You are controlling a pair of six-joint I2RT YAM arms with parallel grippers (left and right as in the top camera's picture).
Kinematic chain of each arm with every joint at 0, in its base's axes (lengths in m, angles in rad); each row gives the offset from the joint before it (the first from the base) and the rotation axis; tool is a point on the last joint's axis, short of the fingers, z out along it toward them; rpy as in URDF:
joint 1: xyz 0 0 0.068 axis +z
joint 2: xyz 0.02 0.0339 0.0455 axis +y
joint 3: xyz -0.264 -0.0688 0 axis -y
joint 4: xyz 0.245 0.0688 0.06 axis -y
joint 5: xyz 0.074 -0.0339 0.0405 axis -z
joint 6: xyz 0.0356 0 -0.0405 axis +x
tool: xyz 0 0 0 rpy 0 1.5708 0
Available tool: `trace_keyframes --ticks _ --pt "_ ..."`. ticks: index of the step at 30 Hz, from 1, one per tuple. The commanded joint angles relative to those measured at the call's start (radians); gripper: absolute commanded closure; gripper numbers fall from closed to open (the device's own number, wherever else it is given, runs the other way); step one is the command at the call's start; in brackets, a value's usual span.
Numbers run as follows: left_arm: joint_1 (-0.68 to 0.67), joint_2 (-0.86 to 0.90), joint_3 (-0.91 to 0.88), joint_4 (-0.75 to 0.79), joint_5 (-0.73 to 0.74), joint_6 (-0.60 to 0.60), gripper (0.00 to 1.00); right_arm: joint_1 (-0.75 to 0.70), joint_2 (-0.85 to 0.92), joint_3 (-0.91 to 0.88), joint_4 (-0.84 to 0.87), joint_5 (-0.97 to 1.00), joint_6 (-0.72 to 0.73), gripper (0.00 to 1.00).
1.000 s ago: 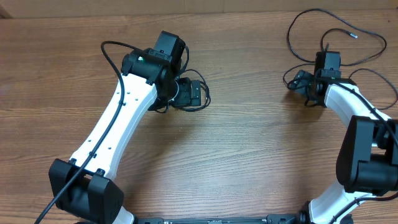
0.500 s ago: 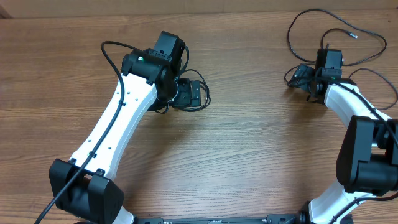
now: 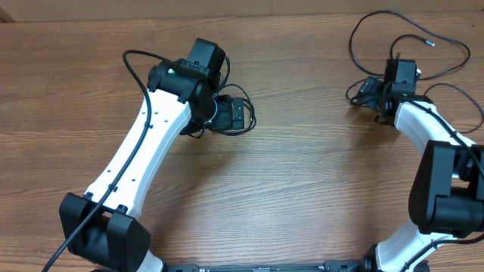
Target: Untangle cables
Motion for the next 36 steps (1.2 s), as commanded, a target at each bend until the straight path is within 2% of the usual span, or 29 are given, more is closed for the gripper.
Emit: trace_keyframes --ticks 1,16,25,27,30,33,36 --pt "-0.002 0.008 0.001 -0.003 0.011 0.005 0.0 -0.003 -0.011 -0.005 0.008 0.036 -0.001 0.0" --pt "-0.002 0.008 0.001 -0.002 0.011 0.005 0.0 -0.009 -0.011 -0.005 0.018 0.034 0.0 0.0" --pt "-0.002 0.008 0.001 0.003 0.011 0.005 0.0 -0.009 -0.011 -0.004 -0.13 -0.262 0.0 0.02" --pt "-0.002 0.008 0.001 0.004 0.011 0.005 0.0 -0.009 -0.011 -0.004 -0.165 -0.285 0.015 0.06" --pt "-0.002 0.008 0.001 0.006 0.011 0.005 0.0 -0.009 -0.012 0.009 -0.202 -0.245 0.032 0.09" --pt "-0.002 0.008 0.001 0.004 0.011 0.005 0.01 -0.014 -0.023 0.042 -0.239 -0.152 0.122 0.0" --pt "-0.002 0.008 0.001 0.004 0.011 0.005 0.01 -0.016 -0.049 0.098 -0.3 -0.11 0.127 0.0"
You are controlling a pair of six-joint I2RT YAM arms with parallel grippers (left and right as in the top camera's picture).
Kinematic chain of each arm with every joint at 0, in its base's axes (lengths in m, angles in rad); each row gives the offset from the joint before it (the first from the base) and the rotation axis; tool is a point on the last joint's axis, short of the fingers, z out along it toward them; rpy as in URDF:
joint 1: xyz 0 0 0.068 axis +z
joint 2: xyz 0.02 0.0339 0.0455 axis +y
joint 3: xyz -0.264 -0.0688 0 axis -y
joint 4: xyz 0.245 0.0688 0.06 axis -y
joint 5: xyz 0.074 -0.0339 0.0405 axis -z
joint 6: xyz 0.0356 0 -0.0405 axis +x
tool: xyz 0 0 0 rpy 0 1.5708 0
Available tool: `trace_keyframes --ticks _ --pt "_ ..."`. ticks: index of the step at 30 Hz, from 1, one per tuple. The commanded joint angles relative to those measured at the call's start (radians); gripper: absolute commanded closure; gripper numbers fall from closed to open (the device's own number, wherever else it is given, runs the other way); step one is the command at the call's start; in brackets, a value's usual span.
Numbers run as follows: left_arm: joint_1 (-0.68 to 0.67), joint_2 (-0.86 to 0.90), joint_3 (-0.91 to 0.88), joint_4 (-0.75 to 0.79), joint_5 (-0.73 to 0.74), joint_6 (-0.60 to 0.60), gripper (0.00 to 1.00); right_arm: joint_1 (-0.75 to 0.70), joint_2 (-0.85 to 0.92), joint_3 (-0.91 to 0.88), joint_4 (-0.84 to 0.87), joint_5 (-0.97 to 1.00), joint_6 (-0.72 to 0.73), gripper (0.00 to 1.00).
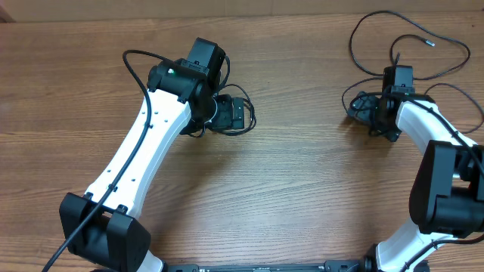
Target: Untangle cables
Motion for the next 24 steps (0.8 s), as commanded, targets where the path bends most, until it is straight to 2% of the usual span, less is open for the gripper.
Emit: trace_keyframes --ticks 1,6,9,11,12,13,14,16,19,21,22,24 --pt "-0.002 0.008 0.001 0.0 0.011 0.005 0.0 -0.008 -0.056 0.095 -0.052 0.07 0.05 0.0" --pt "-0.002 0.008 0.001 0.001 0.011 0.005 0.0 -0.008 -0.105 0.197 -0.28 0.066 0.051 0.0" --pt "-0.002 0.008 0.001 0.001 0.011 0.004 0.0 -0.008 -0.132 0.208 -0.387 0.045 0.05 0.11" --pt "-0.002 0.008 0.001 0.001 0.011 0.005 0.01 -0.008 -0.134 0.208 -0.446 0.022 0.05 0.1" --pt "-0.002 0.008 0.001 0.001 0.011 0.004 0.0 -0.008 -0.131 0.204 -0.465 0.021 0.05 0.15" --pt "-0.002 0.008 0.001 0.001 0.011 0.004 0.0 -0.008 -0.13 0.198 -0.472 0.02 0.053 0.35" --pt "-0.002 0.008 0.001 0.002 0.011 0.004 0.0 -0.008 -0.129 0.186 -0.472 0.019 0.084 0.45" --pt "-0.002 0.008 0.001 0.002 0.011 0.004 0.0 -0.008 -0.129 0.163 -0.471 0.02 0.162 0.45" --pt "-0.002 0.008 0.001 -0.002 0.011 0.004 0.0 -0.008 -0.123 0.129 -0.47 0.021 0.293 0.53" --pt "-0.002 0.008 0.001 -0.005 0.011 0.004 0.0 -0.009 -0.118 0.11 -0.467 0.02 0.392 0.54" --pt "-0.002 0.008 0.001 -0.005 0.011 0.004 0.0 -0.009 -0.116 0.098 -0.459 0.02 0.451 0.53" --pt "-0.002 0.008 0.001 -0.005 0.011 0.004 0.0 -0.009 -0.111 0.082 -0.431 0.02 0.505 0.42"
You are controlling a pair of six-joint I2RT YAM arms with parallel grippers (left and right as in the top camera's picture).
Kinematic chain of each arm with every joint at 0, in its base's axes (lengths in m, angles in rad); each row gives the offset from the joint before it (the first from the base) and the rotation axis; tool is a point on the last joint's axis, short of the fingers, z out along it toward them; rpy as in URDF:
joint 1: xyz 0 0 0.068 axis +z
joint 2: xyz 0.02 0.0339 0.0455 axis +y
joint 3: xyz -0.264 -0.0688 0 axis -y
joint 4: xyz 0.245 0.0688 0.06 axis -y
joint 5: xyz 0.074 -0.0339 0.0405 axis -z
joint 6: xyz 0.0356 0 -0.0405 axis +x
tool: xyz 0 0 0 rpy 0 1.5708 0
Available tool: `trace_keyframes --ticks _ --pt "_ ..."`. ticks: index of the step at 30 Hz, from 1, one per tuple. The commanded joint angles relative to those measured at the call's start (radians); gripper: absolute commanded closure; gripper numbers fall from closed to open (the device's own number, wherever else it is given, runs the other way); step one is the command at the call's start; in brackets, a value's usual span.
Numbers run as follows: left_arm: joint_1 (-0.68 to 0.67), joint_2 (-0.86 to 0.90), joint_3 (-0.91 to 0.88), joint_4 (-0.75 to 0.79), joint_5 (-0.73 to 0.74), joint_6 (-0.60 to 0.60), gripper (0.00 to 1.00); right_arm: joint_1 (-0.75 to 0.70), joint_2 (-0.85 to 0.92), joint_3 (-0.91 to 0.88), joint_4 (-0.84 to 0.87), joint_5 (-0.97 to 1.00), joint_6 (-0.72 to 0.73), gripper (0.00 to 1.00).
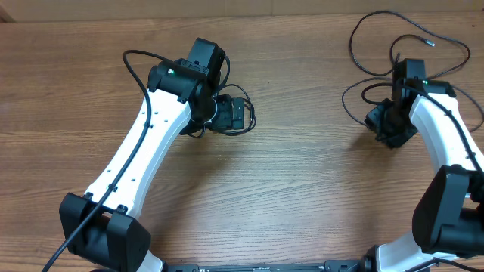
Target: Untangle cables
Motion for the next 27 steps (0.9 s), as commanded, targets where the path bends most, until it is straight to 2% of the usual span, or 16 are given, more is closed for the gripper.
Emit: trace_keyframes --ticks 1,7,14,19,25,27 --pt "-0.002 0.008 0.001 -0.001 0.011 0.004 0.0 -0.004 0.016 -0.028 0.046 -0.001 0.169 0.41" --pt "-0.002 0.008 0.001 -0.001 0.011 0.004 0.0 -0.004 0.047 -0.03 0.148 0.0 0.204 0.5" --pt "-0.002 0.008 0.001 0.0 0.011 0.004 0.0 -0.004 0.085 -0.03 0.175 0.003 0.288 0.49" --pt "-0.002 0.008 0.001 0.0 0.011 0.004 0.0 -0.003 0.121 -0.03 0.209 0.003 0.295 0.46" --pt "-0.002 0.008 0.001 -0.002 0.011 0.005 0.0 -0.006 0.138 -0.03 0.26 0.011 0.294 0.47" --pt "-0.002 0.008 0.001 -0.002 0.011 0.004 0.0 -0.006 0.14 -0.03 0.274 0.011 0.294 0.51"
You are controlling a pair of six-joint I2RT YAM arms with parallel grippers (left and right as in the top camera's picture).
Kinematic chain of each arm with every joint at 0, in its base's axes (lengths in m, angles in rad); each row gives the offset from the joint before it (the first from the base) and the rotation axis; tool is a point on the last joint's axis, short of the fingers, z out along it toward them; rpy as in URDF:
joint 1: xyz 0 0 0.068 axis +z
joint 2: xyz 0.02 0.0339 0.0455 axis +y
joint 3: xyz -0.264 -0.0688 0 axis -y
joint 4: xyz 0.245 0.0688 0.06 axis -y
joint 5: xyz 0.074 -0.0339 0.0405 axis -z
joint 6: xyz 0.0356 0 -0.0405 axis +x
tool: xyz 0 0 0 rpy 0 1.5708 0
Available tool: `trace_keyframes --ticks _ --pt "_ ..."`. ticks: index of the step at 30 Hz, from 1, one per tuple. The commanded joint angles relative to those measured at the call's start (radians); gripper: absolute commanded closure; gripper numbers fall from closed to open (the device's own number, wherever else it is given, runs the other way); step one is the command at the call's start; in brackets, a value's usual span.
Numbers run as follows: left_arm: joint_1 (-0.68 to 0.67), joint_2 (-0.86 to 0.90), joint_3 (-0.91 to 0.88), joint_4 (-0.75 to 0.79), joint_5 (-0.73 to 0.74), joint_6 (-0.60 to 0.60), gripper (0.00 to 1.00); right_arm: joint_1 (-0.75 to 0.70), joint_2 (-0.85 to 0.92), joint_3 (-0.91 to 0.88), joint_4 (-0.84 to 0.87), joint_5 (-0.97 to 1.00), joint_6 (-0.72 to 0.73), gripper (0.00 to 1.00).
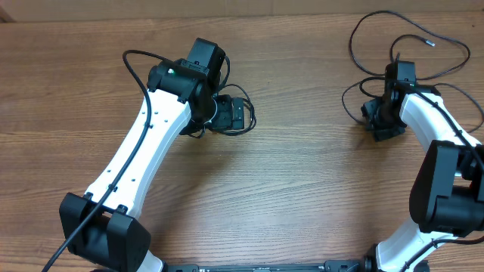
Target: Untangle cables
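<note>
Thin black cables [363,41] lie in loose loops at the table's far right, one end tip [432,43] pointing right. My right gripper [376,119] sits low among them, with a cable loop [345,98] curving out to its left; its jaws are too dark to read. My left gripper [240,114] rests at centre left with a short black cable loop [252,113] bent around its tip. Whether it grips that cable is hidden by the wrist.
The wooden table [302,189] stretches between the two arms. The left arm's own thick black cable [132,72] arches over its white link. More cable trails past the right arm toward the right edge [473,106].
The right gripper has shifted a little left and toward the far edge, and its arm has drawn back in. The loop to its left keeps about the same shape. The left arm is unchanged.
The right gripper was first near the far edge among the cables with only a small loop beside it. It then stood lower, then lower and further right with the loop drawn wider, and now sits slightly back. The left arm stayed still throughout.
</note>
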Motion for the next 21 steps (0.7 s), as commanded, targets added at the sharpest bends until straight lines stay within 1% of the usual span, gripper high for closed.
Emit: trace_keyframes --ticks 1,5,10,16,19,21 --pt "-0.002 0.008 0.001 -0.001 0.011 0.004 0.01 -0.005 0.011 -0.004 0.017 0.018 0.013 0.51" --pt "-0.002 0.008 0.001 -0.002 0.011 0.004 0.0 -0.005 0.028 -0.004 0.021 0.017 0.013 0.53" --pt "-0.002 0.008 0.001 -0.003 0.011 0.004 0.0 -0.005 0.064 -0.004 -0.005 0.017 0.013 0.53" --pt "-0.002 0.008 0.001 -0.003 0.011 0.004 0.0 -0.005 0.073 -0.004 0.02 0.018 0.013 0.53" --pt "-0.002 0.008 0.001 -0.004 0.011 0.004 0.0 -0.005 0.074 -0.004 0.036 0.025 0.013 0.55" --pt "-0.002 0.008 0.001 -0.004 0.011 0.004 0.0 -0.005 0.076 -0.004 0.042 0.037 0.013 0.59"
